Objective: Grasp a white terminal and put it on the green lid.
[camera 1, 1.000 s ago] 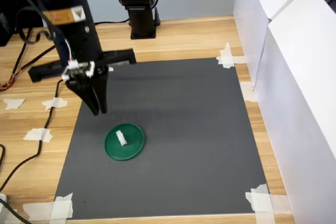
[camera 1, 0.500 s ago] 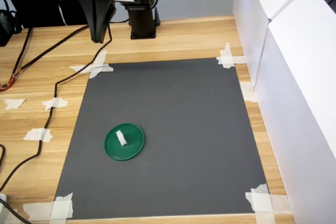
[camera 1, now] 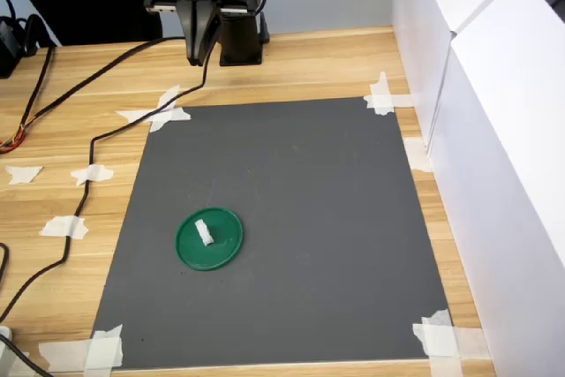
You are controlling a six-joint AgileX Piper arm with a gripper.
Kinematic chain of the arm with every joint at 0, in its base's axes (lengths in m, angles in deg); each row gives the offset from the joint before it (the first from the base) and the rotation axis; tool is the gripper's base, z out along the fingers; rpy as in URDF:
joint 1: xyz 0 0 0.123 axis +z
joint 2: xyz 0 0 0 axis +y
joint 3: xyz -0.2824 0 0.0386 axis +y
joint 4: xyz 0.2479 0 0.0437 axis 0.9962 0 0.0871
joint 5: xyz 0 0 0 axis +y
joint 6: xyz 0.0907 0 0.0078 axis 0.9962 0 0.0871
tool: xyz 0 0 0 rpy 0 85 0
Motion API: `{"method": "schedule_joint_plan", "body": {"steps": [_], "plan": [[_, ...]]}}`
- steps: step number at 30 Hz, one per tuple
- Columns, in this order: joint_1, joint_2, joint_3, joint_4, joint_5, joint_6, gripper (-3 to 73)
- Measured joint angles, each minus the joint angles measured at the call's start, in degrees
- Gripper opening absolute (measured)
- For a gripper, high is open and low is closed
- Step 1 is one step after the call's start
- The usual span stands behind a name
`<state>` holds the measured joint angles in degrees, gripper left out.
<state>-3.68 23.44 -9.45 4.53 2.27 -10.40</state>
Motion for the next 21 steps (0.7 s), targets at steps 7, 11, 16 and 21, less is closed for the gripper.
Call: {"method": "schedule_joint_plan", "body": {"steps": [7,11,16,21], "plan": [[0.1,-10.7,2.7,0.7,-0.1,1.3,-1.6],[0.1,-17.0,5.8,0.8,1.2,1.5,-1.6],[0.1,-23.0,8.6,0.6,3.8,1.0,-1.6],[0.1,-24.0,9.4,-0.5,6.2,0.6,-1.6]]}}
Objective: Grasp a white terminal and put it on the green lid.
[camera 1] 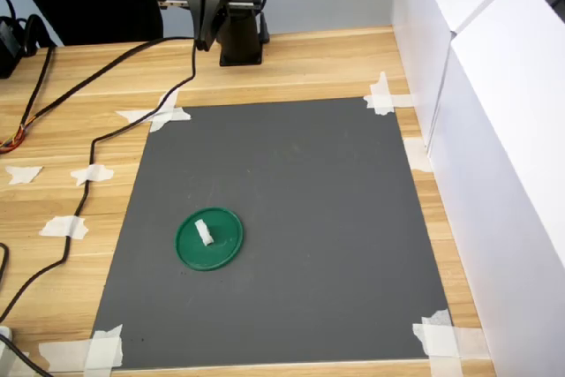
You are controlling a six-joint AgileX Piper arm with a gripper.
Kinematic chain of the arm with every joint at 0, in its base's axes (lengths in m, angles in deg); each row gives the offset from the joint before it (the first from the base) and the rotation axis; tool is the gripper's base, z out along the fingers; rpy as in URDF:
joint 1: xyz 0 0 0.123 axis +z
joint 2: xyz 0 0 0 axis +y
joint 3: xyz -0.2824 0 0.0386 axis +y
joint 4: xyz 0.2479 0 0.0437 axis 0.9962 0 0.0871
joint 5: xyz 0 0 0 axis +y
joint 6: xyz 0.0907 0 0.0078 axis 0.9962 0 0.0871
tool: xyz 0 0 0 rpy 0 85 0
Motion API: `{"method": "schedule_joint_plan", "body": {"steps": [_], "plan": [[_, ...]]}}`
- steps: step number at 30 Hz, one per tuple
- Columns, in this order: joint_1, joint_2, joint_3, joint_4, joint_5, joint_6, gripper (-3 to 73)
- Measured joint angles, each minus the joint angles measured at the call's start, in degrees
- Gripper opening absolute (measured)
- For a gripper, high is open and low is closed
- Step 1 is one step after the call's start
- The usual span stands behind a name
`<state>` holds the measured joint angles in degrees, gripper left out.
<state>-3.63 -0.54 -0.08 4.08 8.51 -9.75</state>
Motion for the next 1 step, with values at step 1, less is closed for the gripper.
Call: {"method": "schedule_joint_plan", "body": {"steps": [1], "plan": [[0.0,0.0,0.0,-0.1,0.3,0.0,-1.6]]}}
